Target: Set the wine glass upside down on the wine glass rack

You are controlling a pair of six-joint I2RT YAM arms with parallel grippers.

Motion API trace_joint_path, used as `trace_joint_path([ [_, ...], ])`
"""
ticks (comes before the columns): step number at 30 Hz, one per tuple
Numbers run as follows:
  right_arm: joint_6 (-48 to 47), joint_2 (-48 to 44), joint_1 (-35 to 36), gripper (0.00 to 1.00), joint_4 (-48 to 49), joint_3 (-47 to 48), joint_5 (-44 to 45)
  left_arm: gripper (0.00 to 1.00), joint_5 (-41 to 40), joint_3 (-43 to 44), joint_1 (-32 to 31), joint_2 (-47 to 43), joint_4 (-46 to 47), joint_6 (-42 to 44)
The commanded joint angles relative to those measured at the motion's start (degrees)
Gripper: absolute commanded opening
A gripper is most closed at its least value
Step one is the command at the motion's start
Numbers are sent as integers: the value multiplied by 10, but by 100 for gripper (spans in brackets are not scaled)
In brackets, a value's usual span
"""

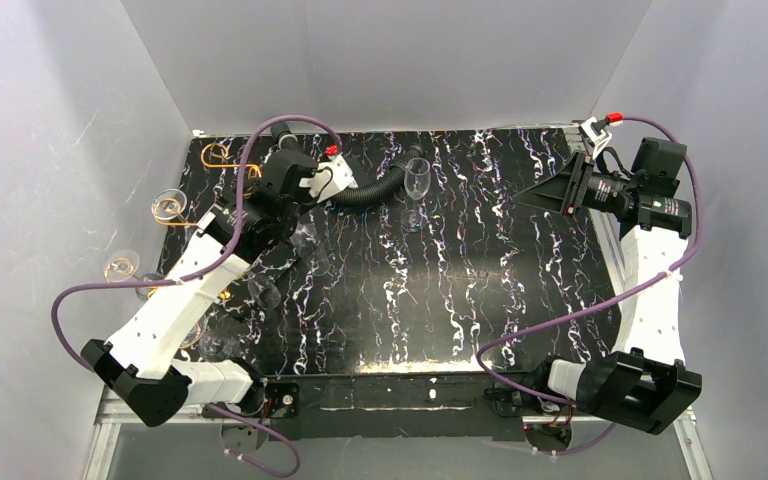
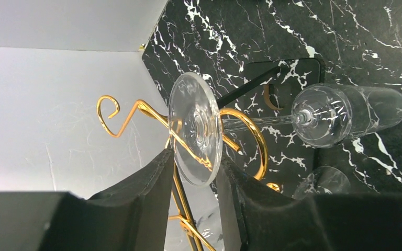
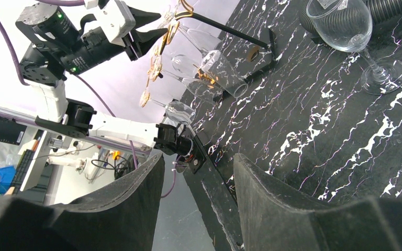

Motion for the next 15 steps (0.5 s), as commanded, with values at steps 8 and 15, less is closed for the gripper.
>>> trace_joint_path([
  [8,2,-6,-1,59,23,-6,-14,37,-9,-1,4,-31,-30,-61],
  [15,1,-7,-1,59,22,-8,-14,43,1,-5,4,-37,-41,-76],
])
